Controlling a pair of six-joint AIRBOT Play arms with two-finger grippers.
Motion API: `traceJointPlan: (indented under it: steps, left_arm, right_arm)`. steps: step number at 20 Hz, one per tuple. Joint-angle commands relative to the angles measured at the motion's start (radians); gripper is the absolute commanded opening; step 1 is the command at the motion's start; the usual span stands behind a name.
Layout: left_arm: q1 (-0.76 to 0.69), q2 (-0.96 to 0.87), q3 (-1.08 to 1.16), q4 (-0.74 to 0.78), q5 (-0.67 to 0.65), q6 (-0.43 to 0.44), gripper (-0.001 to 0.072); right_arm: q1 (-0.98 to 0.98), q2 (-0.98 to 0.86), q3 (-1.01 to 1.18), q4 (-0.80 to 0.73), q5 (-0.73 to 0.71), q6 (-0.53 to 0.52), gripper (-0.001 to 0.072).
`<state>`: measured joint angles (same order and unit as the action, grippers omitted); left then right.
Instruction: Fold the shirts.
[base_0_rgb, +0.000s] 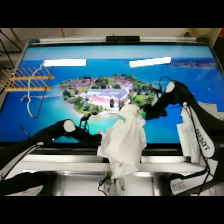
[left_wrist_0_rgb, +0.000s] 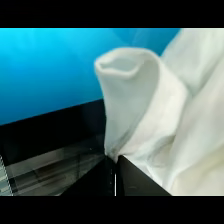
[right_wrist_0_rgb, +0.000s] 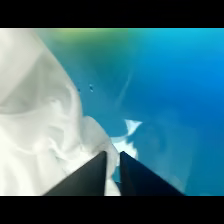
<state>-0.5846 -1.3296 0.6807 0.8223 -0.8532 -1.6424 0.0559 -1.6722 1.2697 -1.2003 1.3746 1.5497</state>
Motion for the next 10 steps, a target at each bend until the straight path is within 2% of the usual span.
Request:
traceJointPlan:
  steps: [1, 2, 3, 10]
  left_arm:
    - [0.022, 0.014, 0.0, 0.0, -0.001, 0.01, 0.0032]
    - [0.029, 0.018, 0.0, 0.0, -0.007, 0.01, 0.0032]
    - [0.032, 0.021, 0.0, 0.0, -0.016, 0.011, 0.0033]
    - [0.031, 0.027, 0.0, 0.0, -0.022, 0.011, 0.0032]
  right_arm:
    - [0.002, -0.002, 0.0, 0.071, -0.019, 0.004, 0.0426]
    - [0.002, -0.002, 0.0, 0.066, -0.007, -0.008, 0.0493]
    - [0.002, -0.002, 0.0, 0.061, 0.008, -0.021, 0.0505]
    - [0.042, -0.04, -0.071, 0.035, 0.012, -0.024, 0.0489]
